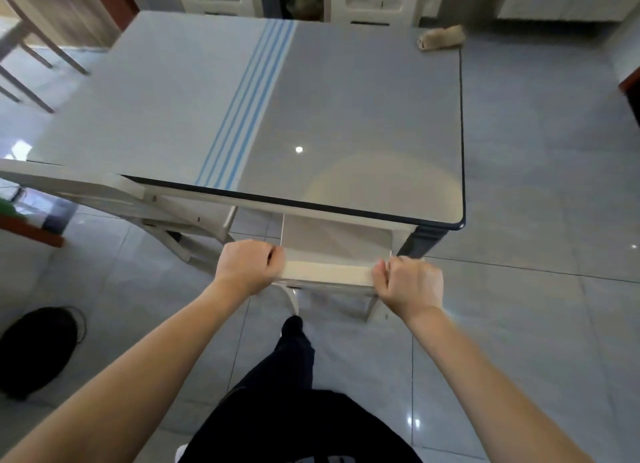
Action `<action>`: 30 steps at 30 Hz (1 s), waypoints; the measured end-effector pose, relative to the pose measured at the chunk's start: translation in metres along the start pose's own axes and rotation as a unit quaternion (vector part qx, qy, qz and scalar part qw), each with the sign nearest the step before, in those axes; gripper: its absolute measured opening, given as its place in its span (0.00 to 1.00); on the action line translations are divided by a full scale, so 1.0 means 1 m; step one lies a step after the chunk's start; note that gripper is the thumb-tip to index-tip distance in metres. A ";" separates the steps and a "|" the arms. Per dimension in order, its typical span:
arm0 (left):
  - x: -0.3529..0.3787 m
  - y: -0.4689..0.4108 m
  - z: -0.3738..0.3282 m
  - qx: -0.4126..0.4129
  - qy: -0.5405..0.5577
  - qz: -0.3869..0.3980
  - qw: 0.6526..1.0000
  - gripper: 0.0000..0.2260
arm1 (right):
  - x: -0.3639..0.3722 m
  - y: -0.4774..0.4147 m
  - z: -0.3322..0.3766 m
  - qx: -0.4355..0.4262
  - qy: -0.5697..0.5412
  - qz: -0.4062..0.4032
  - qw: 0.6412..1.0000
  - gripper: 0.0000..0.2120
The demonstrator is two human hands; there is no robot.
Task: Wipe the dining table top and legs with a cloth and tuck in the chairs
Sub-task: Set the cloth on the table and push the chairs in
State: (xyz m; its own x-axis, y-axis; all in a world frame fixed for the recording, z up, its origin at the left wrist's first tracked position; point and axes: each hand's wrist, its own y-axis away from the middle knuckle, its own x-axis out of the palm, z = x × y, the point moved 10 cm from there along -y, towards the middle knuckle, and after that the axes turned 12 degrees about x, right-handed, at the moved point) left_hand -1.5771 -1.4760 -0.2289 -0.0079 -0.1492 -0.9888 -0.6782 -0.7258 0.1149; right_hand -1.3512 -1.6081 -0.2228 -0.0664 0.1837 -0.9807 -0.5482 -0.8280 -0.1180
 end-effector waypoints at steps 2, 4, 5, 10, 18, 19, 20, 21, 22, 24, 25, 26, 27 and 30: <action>-0.002 -0.003 0.002 0.003 0.001 -0.008 1.000 0.22 | 0.003 -0.001 0.002 0.005 0.000 0.000 1.000 0.25; 0.001 -0.004 0.002 0.006 0.008 -0.016 1.000 0.21 | 0.005 -0.003 0.000 0.009 0.001 -0.005 1.000 0.24; 0.003 -0.004 0.000 0.008 0.010 -0.016 1.000 0.21 | 0.006 -0.004 -0.003 0.010 0.000 -0.006 1.000 0.23; 0.003 -0.019 0.002 -0.001 0.021 -0.018 1.000 0.20 | 0.004 -0.020 -0.003 0.010 -0.001 -0.036 0.999 0.22; -0.011 -0.056 -0.006 0.006 0.023 -0.020 1.000 0.20 | 0.000 -0.066 -0.013 0.010 -0.006 -0.049 0.999 0.21; -0.011 -0.060 -0.005 0.005 0.021 -0.019 1.000 0.20 | 0.000 -0.070 -0.013 0.006 -0.008 -0.050 0.999 0.20; -0.012 -0.063 -0.003 0.003 0.019 -0.019 1.000 0.20 | 0.000 -0.074 -0.011 0.004 -0.011 -0.051 0.999 0.20; -0.012 -0.066 0.000 0.001 0.018 -0.018 1.000 0.20 | 0.001 -0.076 -0.009 0.003 -0.014 -0.050 0.999 0.19; -0.012 -0.068 0.004 0.001 0.020 -0.017 1.000 0.20 | 0.003 -0.077 -0.006 0.002 -0.017 -0.049 0.999 0.18; -0.013 -0.071 0.009 0.008 0.029 -0.019 0.999 0.20 | 0.004 -0.077 -0.001 0.002 -0.023 -0.055 0.998 0.17; -0.015 -0.073 0.012 0.011 0.030 -0.021 0.999 0.21 | 0.003 -0.078 0.001 0.003 -0.023 -0.060 0.998 0.17; -0.016 -0.074 0.014 0.014 0.029 -0.021 0.999 0.21 | 0.004 -0.078 0.004 0.004 -0.023 -0.061 0.998 0.17; -0.016 -0.075 0.017 0.018 0.026 -0.019 0.999 0.21 | 0.006 -0.078 0.006 0.007 -0.022 -0.056 0.998 0.18; -0.011 -0.073 0.029 0.017 0.022 -0.009 1.000 0.20 | 0.017 -0.073 0.014 0.013 -0.012 -0.043 0.999 0.22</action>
State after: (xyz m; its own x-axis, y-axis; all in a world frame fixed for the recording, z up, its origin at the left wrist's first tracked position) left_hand -1.5491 -1.4017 -0.2293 0.0361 -0.1650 -0.9856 -0.7024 -0.7058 0.0924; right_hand -1.3241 -1.5374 -0.2284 -0.0379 0.2658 -0.9633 -0.5747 -0.7944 -0.1966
